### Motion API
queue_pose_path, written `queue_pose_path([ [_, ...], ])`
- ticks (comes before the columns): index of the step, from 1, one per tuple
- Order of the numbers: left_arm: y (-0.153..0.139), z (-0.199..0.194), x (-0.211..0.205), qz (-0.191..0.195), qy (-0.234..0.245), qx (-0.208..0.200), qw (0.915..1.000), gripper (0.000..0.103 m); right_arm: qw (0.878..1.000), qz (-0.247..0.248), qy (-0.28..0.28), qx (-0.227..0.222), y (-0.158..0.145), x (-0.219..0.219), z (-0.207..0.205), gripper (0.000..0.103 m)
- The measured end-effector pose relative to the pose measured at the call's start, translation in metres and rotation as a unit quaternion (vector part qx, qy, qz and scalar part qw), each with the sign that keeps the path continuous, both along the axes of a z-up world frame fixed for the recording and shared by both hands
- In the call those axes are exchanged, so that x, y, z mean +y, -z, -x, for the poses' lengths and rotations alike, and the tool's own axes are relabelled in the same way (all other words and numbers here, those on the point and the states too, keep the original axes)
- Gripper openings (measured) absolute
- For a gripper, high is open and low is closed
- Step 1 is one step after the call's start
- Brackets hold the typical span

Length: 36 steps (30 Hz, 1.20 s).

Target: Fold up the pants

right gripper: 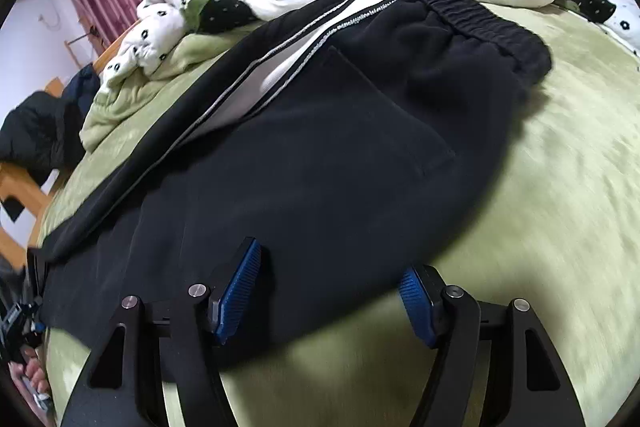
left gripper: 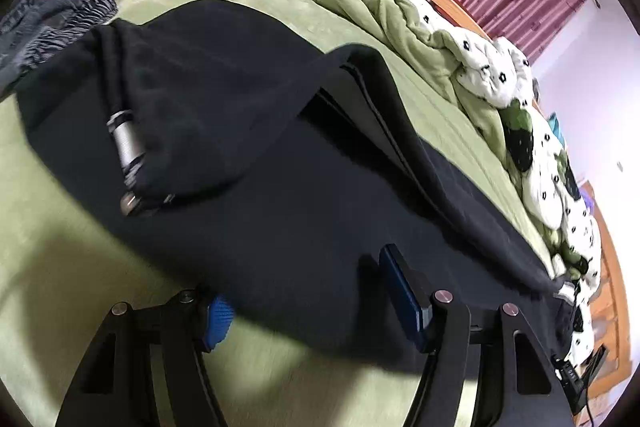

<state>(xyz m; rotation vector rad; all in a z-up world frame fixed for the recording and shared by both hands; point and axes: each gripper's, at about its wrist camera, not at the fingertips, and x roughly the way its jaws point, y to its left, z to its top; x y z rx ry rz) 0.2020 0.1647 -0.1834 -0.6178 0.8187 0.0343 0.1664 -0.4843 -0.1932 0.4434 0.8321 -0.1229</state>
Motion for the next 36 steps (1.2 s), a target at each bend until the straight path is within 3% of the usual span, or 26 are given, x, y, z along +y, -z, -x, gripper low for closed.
queue_pose_path([
  [2,0.001,-0.007,0.002,0.002,-0.005,0.0,1.0,0.056,1.0,-0.009,0.01,0.002,0.002,-0.007,-0.019,0.05],
  [4,0.002,-0.015,0.002,-0.013,-0.015,0.009,0.9998,0.042,0.999,-0.034,0.024,-0.001,0.006,-0.018,-0.03,0.027],
  [6,0.0,-0.016,0.002,-0.022,-0.014,0.007,0.9996,0.019,0.998,-0.058,0.032,-0.003,0.007,-0.023,-0.036,0.016],
  [10,-0.01,-0.004,-0.002,-0.035,-0.01,-0.005,0.9993,0.012,0.997,-0.06,0.038,-0.026,-0.012,-0.026,-0.025,0.009],
  [15,-0.028,0.031,-0.014,-0.027,0.009,-0.008,0.9996,0.011,0.993,-0.099,0.041,-0.045,-0.034,-0.052,0.002,0.009],
  [22,-0.027,0.106,-0.052,-0.03,0.039,0.008,0.9988,0.012,0.997,-0.059,0.033,-0.028,-0.04,-0.089,0.061,0.009],
  [26,-0.02,0.119,-0.064,-0.065,0.047,0.017,0.9966,0.013,0.999,-0.037,0.014,0.003,-0.02,-0.096,0.083,0.011],
  [28,-0.016,0.118,-0.065,-0.067,0.045,0.035,0.9961,0.017,0.999,-0.03,0.008,0.026,-0.01,-0.097,0.086,0.021],
  [29,-0.017,0.12,-0.066,-0.067,0.044,0.037,0.9961,0.02,0.999,-0.031,0.005,0.017,-0.012,-0.1,0.094,0.024],
  [31,-0.021,0.129,-0.067,-0.083,0.035,0.044,0.9949,0.032,0.999,-0.036,0.019,-0.001,-0.019,-0.113,0.109,0.041],
  [33,-0.027,0.14,-0.071,-0.112,0.027,0.046,0.9923,0.052,0.996,-0.046,0.06,-0.042,-0.03,-0.134,0.129,0.05],
  [36,-0.035,0.161,-0.077,-0.147,0.024,0.028,0.9885,0.053,0.992,-0.064,0.097,-0.053,-0.031,-0.159,0.126,0.053],
])
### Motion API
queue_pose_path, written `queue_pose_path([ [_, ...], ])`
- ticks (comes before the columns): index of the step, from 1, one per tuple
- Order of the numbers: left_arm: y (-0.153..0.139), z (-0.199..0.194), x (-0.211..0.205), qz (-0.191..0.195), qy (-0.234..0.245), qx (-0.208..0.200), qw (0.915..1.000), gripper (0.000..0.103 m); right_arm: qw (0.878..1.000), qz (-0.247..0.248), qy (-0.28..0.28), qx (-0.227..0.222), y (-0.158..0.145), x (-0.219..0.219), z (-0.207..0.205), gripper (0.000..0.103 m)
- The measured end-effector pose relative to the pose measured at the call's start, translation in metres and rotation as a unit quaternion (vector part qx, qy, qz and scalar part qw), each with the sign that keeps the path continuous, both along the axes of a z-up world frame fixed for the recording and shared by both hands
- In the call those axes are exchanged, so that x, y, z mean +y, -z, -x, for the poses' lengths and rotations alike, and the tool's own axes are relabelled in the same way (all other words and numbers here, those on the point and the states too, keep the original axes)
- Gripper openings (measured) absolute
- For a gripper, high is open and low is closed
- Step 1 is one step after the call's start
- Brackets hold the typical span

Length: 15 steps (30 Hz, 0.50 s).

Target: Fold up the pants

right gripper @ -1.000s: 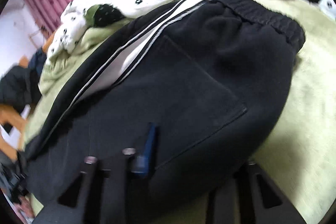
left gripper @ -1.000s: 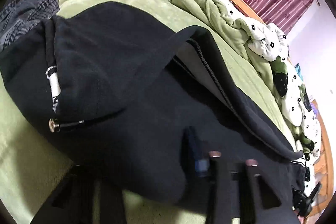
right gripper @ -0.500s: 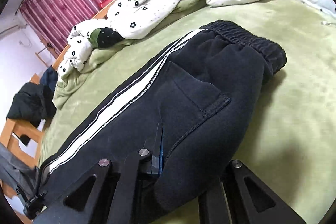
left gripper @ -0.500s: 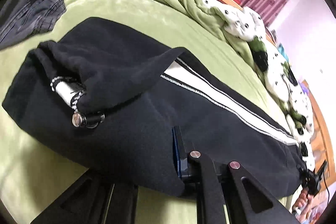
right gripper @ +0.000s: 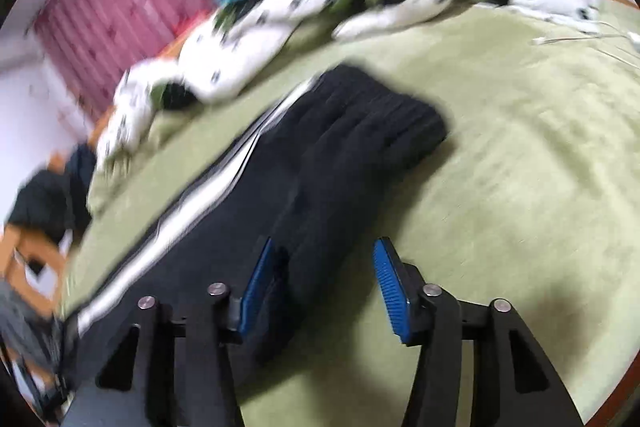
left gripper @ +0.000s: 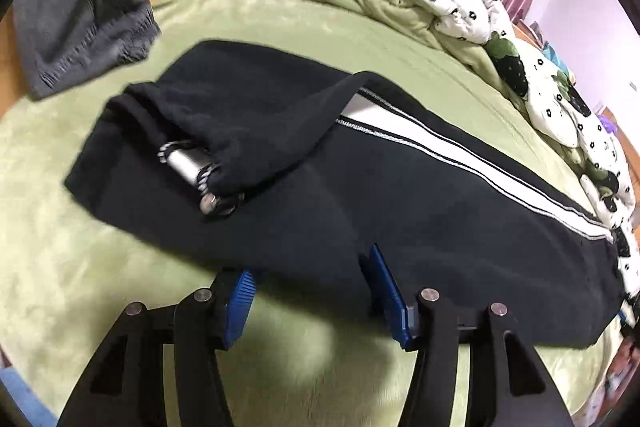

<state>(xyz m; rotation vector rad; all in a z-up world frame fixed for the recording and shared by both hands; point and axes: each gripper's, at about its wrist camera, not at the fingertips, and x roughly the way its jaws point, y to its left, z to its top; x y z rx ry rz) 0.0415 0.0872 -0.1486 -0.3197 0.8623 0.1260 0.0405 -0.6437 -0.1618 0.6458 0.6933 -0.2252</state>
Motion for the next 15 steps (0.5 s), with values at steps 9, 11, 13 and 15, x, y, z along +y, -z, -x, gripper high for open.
queue_pose_path([
  [9,-0.027,0.016,-0.004,-0.048,-0.023,-0.026,0.9983,0.053,0.999,-0.038,0.03,0.014,0.013,-0.021,-0.068,0.019],
  [11,-0.037,0.016,0.004,-0.061,-0.036,-0.04,0.9967,0.053,0.997,-0.064,0.036,0.012,0.012,-0.029,-0.067,0.019],
  [13,-0.04,0.013,0.012,-0.055,-0.039,-0.049,0.9965,0.053,0.998,-0.042,0.031,0.027,0.013,-0.025,-0.068,0.02],
  [15,-0.038,0.0,0.019,-0.065,-0.041,-0.034,0.9965,0.053,0.998,0.012,0.011,0.06,0.011,-0.013,-0.068,0.027],
])
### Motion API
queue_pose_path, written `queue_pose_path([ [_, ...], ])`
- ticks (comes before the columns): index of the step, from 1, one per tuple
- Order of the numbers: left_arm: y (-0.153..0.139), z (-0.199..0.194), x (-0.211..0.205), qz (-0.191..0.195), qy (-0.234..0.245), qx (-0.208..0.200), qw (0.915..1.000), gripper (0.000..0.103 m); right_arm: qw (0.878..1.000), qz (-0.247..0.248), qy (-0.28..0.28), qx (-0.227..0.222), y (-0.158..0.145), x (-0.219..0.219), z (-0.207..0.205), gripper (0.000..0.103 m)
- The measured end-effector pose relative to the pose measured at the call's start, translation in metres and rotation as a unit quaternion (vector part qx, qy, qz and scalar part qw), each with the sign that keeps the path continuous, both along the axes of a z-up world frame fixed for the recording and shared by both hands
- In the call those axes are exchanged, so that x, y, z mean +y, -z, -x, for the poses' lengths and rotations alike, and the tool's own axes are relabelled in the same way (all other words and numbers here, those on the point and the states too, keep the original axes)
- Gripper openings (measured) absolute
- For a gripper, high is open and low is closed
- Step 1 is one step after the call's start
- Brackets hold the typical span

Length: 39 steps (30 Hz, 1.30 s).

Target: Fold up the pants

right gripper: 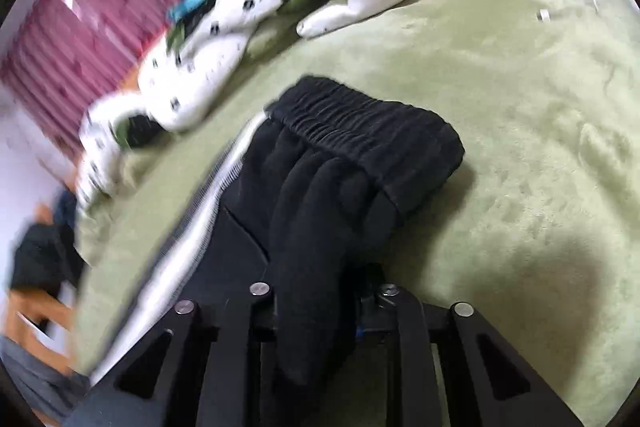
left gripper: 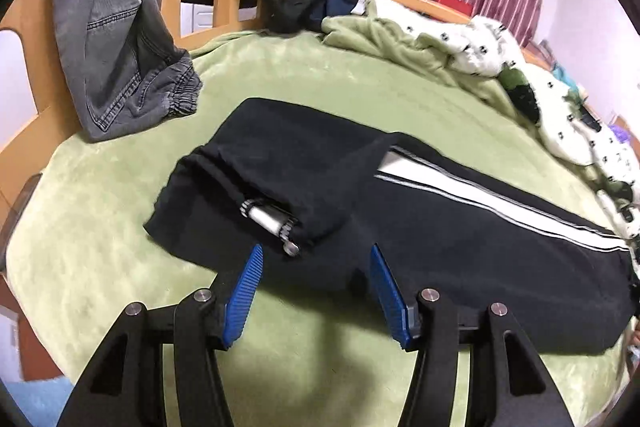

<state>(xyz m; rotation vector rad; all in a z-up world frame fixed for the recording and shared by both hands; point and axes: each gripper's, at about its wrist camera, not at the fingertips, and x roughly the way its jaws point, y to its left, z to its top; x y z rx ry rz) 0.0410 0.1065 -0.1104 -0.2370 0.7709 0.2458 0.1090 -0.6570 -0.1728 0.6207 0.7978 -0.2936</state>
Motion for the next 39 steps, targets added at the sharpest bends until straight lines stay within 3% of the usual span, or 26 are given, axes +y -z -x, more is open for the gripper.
queue_pose_path([
  [4,0.013,-0.031,0.005,0.004,0.044,0.025,0.9987,0.047,0.994,0.104,-0.023,0.021,-0.032,0.025,0.025,0.03],
  [5,0.016,-0.04,0.003,-0.024,0.057,0.035,0.9975,0.016,0.992,0.121,-0.02,0.018,-0.04,0.031,0.033,0.03],
  [6,0.016,-0.052,0.003,-0.066,0.063,0.045,0.9948,0.011,0.991,0.133,-0.017,0.008,-0.05,0.039,0.043,0.032],
  [7,0.012,-0.059,0.008,-0.075,0.058,0.042,0.9945,0.011,0.99,0.138,-0.014,0.002,-0.057,0.044,0.05,0.037],
  [9,-0.006,-0.075,0.03,-0.05,0.052,0.018,0.9972,0.011,0.99,0.142,-0.008,-0.02,-0.071,0.062,0.061,0.046],
  [12,-0.032,-0.097,0.053,-0.077,0.031,-0.014,0.9964,0.011,0.991,0.132,-0.007,-0.025,-0.078,0.083,0.063,0.047],
  [14,-0.045,-0.112,0.068,-0.088,0.024,-0.021,0.9956,0.017,0.994,0.11,-0.013,-0.023,-0.077,0.097,0.057,0.047],
  [16,-0.049,-0.129,0.083,-0.085,0.022,-0.005,0.9961,0.046,0.995,0.098,-0.022,-0.017,-0.076,0.111,0.051,0.047],
  [17,-0.048,-0.134,0.087,-0.086,0.024,0.005,0.996,0.072,0.995,0.096,-0.026,-0.017,-0.074,0.117,0.048,0.047],
  [18,-0.047,-0.137,0.091,-0.087,0.028,0.007,0.9958,0.077,0.995,0.098,-0.029,-0.016,-0.073,0.123,0.048,0.047],
  [22,-0.033,-0.142,0.099,-0.063,0.06,-0.002,0.9962,0.077,0.992,0.117,-0.039,-0.013,-0.07,0.148,0.041,0.047],
  [25,-0.012,-0.16,0.107,-0.021,0.068,0.026,0.9971,0.077,0.992,0.111,-0.051,-0.008,-0.065,0.156,0.031,0.047],
  [28,0.013,-0.176,0.117,-0.008,0.052,0.05,0.9974,0.077,0.99,0.127,-0.059,0.004,-0.06,0.163,0.02,0.047],
  [30,0.029,-0.187,0.122,0.0,0.049,0.076,0.9959,0.053,0.989,0.136,-0.064,0.009,-0.057,0.166,0.016,0.047],
  [31,0.033,-0.191,0.124,0.0,0.047,0.084,0.9954,0.051,0.988,0.139,-0.066,0.012,-0.055,0.167,0.014,0.047],
  [33,0.034,-0.195,0.123,-0.013,0.048,0.082,0.9954,0.031,0.987,0.143,-0.067,0.018,-0.052,0.169,0.01,0.047],
  [35,0.028,-0.198,0.12,-0.027,0.058,0.08,0.9947,0.019,0.987,0.145,-0.07,0.019,-0.05,0.171,0.007,0.047],
  [39,0.021,-0.2,0.13,-0.015,0.058,0.069,0.9958,0.015,0.987,0.144,-0.063,0.018,-0.048,0.176,0.006,0.047],
])
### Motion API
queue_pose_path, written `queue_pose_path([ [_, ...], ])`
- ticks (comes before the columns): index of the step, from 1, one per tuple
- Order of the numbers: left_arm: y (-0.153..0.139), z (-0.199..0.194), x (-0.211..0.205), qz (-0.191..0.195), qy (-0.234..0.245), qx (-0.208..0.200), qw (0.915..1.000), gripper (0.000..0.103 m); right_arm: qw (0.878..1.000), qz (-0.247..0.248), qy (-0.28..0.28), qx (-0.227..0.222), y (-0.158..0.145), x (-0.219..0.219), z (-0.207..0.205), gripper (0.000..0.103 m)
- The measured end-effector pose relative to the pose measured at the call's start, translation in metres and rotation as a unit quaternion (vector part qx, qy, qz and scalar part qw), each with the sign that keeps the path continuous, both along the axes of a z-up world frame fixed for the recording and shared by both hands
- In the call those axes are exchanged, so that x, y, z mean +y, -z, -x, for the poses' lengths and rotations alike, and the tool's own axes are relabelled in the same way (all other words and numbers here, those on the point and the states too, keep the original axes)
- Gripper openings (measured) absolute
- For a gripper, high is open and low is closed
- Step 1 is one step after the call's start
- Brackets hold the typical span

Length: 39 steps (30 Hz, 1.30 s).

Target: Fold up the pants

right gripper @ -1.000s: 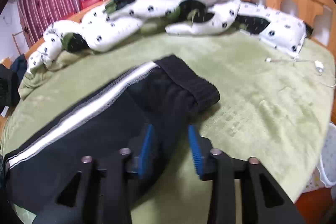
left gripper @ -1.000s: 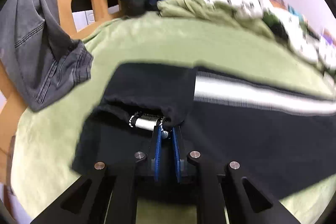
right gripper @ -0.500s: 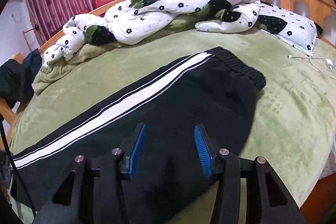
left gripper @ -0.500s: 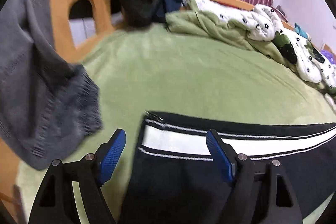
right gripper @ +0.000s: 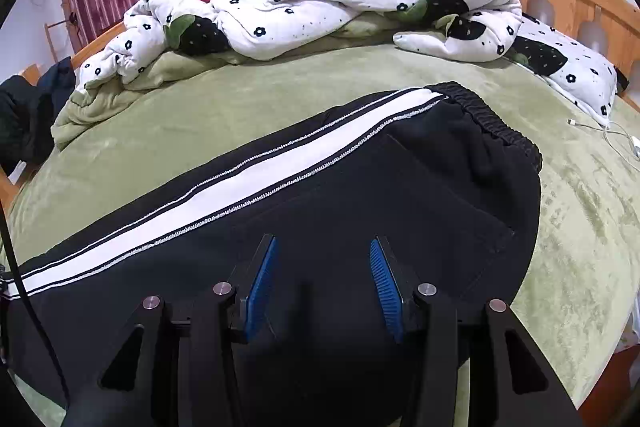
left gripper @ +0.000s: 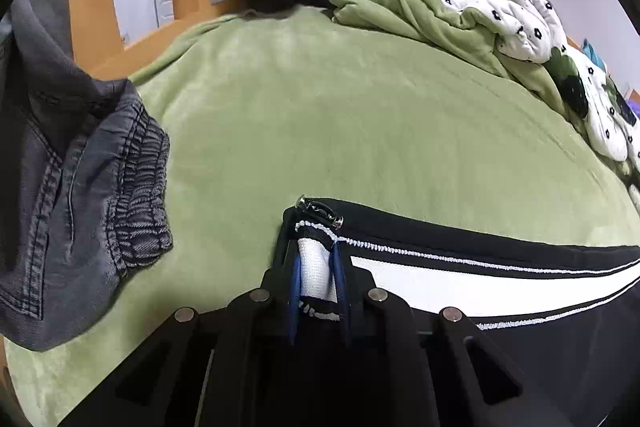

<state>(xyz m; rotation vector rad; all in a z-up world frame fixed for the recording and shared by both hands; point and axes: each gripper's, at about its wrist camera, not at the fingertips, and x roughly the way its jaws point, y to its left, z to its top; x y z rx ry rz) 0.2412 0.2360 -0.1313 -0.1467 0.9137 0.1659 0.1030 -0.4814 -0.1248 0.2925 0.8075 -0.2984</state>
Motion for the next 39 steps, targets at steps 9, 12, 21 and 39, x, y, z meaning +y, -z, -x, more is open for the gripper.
queue_pose_path([
  [9,-0.038,0.049,-0.022,-0.014,-0.001,0.001,0.9999,0.052,0.999,-0.02,-0.031,-0.014,-0.008,0.015,0.008,0.047],
  [12,-0.058,0.099,-0.042,0.059,0.021,-0.026,0.9977,0.059,0.998,-0.036,-0.044,-0.022,-0.013,0.016,0.012,0.047],
  [21,-0.021,0.211,-0.124,0.29,0.064,-0.039,0.954,0.06,0.994,-0.083,-0.056,-0.049,-0.024,0.005,0.033,0.047],
  [39,0.034,0.185,0.001,0.249,-0.181,-0.071,0.9488,0.027,0.99,-0.112,-0.05,-0.063,-0.026,-0.002,0.04,0.047],
])
